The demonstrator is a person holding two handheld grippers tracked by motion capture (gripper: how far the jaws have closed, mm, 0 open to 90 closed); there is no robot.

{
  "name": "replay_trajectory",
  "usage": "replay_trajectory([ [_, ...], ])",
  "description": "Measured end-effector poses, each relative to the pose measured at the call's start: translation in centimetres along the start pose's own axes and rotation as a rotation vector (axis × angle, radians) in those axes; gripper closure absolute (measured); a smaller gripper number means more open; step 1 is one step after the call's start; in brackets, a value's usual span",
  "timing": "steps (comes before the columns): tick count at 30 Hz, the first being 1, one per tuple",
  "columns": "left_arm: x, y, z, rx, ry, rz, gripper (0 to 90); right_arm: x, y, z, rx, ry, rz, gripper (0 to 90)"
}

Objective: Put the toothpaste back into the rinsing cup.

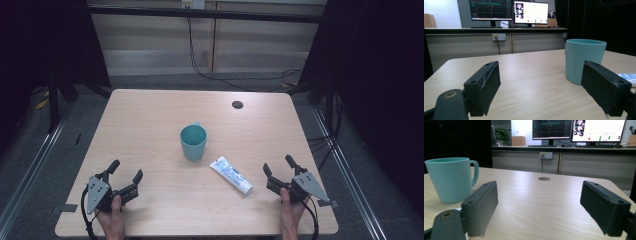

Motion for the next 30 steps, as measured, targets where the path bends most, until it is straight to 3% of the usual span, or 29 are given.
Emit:
replay_trajectory([
  [7,0.0,0.0,0.0,0.001,-0.001,0.0,15.9,0.3,0.1,-0.3,0.029,0.017,0.025,14.4],
  [10,0.0,0.0,0.1,0.001,-0.004,0.001,15.9,0.5,0.2,-0.4,0.014,0.07,0.052,19.3],
  [12,0.0,0.0,0.1,0.001,-0.004,0.001,15.9,0.6,0.2,-0.3,0.011,0.069,0.062,20.1],
  [16,0.0,0.0,0.1,0.004,-0.003,0.001,15.9,0.8,0.3,-0.3,0.03,0.055,0.071,22.8],
  [17,0.0,0.0,0.0,0.0,0.0,0.0,16.0,0.9,0.4,-0.4,0.07,0.052,0.088,21.7],
  [18,0.0,0.0,0.0,0.0,0.0,0.0,16.0,1.0,0.4,-0.3,0.08,0.044,0.092,22.5],
  [21,0.0,0.0,0.0,0.005,-0.001,0.002,15.9,1.1,0.5,0.0,0.062,0.034,0.13,26.9],
  [26,0.0,0.0,0.0,0.001,0.0,0.0,15.9,1.3,-0.1,0.4,0.085,-0.007,0.156,33.7],
  [30,0.0,0.0,0.1,0.003,-0.002,0.001,16.2,1.7,-0.7,1.0,0.11,-0.055,0.155,33.9],
])
Point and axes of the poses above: each handheld gripper's, and its own axes: x roughly forward along the jaws, y roughly out of its underside, z roughly to its left, the point moved 7 cm from there along x, roughly forward along the jaws, and after that the axes turned 15 degrees about -y, right-handed, at the moved point
